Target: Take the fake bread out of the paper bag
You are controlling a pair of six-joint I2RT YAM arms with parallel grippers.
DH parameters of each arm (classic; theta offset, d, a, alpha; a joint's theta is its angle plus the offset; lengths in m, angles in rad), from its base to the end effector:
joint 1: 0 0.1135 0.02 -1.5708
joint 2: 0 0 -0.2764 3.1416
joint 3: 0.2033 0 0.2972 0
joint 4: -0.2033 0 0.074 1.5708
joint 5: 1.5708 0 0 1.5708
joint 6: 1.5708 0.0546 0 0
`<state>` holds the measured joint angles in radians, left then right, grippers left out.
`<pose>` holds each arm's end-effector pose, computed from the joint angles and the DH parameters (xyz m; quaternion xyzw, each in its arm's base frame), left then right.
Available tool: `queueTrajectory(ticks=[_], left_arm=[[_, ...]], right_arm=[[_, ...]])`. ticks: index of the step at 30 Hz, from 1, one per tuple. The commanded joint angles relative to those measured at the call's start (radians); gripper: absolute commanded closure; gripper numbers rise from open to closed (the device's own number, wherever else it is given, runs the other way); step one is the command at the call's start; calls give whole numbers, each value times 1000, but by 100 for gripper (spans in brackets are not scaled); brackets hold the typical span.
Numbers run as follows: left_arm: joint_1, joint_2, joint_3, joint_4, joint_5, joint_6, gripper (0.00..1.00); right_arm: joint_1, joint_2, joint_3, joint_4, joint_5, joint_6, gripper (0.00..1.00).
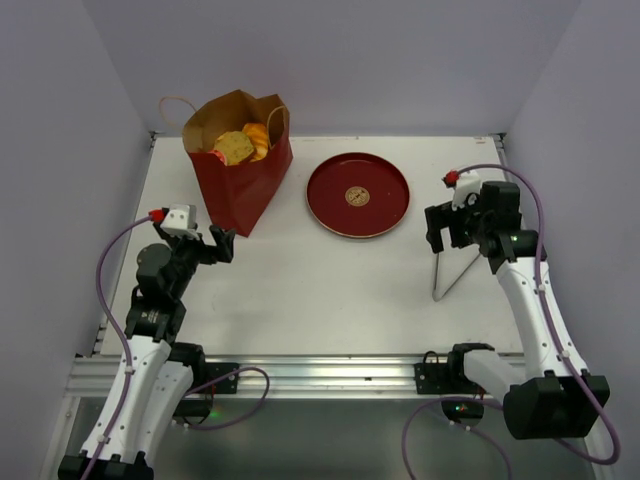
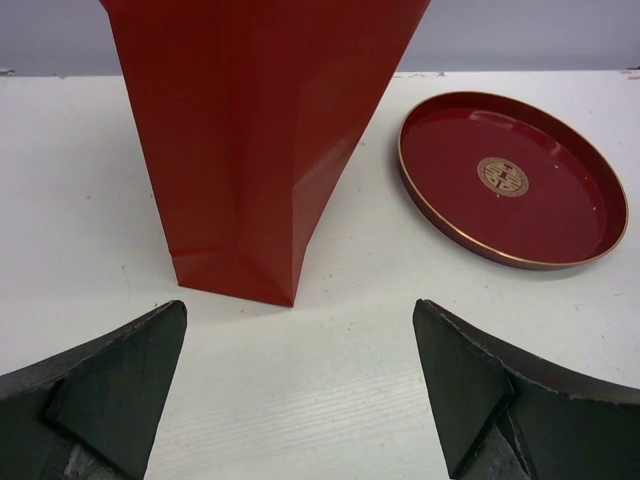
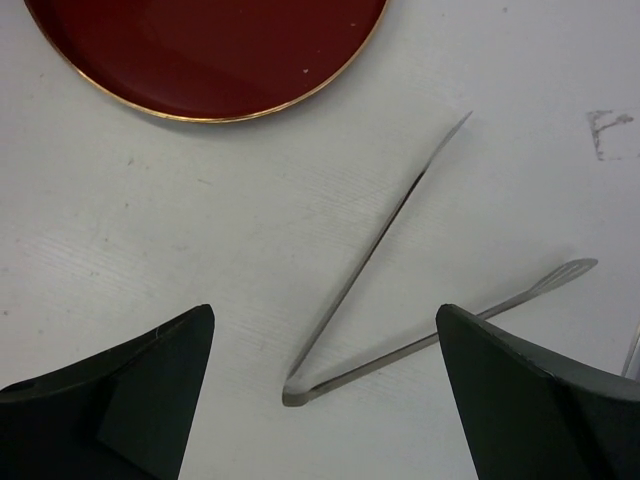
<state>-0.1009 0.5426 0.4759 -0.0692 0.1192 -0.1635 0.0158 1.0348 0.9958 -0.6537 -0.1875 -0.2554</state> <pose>0.2031 -0.0271 0.2793 0.0156 0.7530 -0.1310 0.6447 0.2701 0.0144 0.3182 -0.1612 0.8875 0.0335 0.4303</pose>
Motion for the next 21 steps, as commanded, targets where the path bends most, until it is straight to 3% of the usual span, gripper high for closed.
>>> queueTrajectory(ticks=[1,6,11,21], left_arm=[[-8,-10,1,46,-19,19,1],[-8,-10,1,45,-16,19,0],[-8,-20,1,46,-16,19,0],[-11,-35,1,51,-9,19,0]], right_arm=[[1,40,75,-86,-81,-7,1],[-5,212,191,-216,28,-2,1],[-135,324,219,-270,-125,90,1],[-273,429,179,-313,-107,128,1]])
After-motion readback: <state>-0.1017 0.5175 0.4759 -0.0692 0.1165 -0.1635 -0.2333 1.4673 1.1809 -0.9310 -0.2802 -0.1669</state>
